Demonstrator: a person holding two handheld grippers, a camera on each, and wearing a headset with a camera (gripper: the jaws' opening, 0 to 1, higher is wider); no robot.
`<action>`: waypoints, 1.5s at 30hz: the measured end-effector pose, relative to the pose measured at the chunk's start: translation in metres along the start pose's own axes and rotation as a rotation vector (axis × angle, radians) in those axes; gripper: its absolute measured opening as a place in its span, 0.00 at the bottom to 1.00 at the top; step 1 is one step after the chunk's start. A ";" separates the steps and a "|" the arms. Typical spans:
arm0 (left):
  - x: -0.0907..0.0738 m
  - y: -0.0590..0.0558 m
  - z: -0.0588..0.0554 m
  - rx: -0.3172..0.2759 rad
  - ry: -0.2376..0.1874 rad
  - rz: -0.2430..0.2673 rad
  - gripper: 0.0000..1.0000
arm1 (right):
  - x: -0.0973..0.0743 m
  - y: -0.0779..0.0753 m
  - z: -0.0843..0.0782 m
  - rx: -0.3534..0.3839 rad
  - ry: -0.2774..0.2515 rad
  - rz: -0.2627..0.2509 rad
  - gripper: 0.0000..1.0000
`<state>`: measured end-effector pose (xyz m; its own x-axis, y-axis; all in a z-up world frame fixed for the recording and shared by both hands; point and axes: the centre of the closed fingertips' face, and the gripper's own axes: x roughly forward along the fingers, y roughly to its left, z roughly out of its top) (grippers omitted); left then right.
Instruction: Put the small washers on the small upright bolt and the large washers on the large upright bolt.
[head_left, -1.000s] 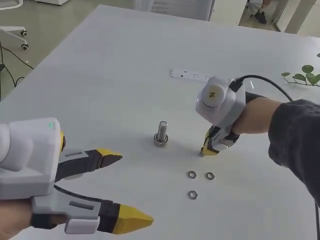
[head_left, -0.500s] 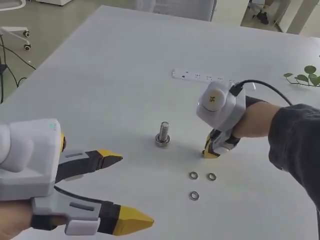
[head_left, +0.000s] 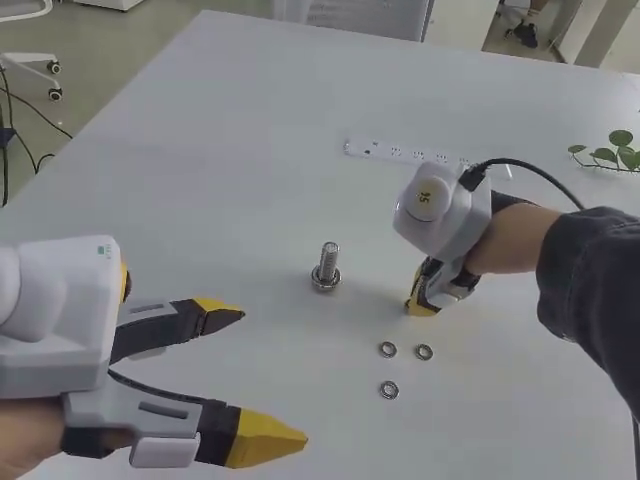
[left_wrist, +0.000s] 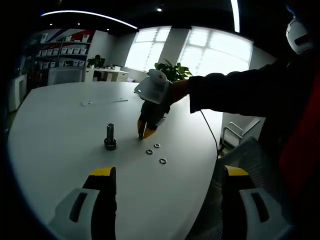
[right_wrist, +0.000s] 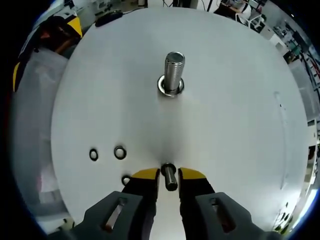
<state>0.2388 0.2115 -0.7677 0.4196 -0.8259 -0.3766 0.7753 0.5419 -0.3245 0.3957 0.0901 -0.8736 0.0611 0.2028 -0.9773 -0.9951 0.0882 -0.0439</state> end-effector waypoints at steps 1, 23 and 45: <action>0.000 0.000 0.000 -0.001 0.000 -0.001 0.87 | 0.000 0.000 0.000 0.001 -0.002 0.000 0.18; 0.005 -0.005 0.004 0.014 -0.002 -0.012 0.87 | -0.022 0.002 -0.006 0.035 -0.047 -0.018 0.32; 0.005 -0.011 0.009 0.037 0.001 -0.031 0.87 | -0.041 0.013 -0.026 0.060 -0.056 -0.046 0.38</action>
<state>0.2368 0.1998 -0.7583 0.3951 -0.8419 -0.3677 0.8049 0.5101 -0.3032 0.3782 0.0580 -0.8398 0.1130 0.2514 -0.9613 -0.9848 0.1565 -0.0748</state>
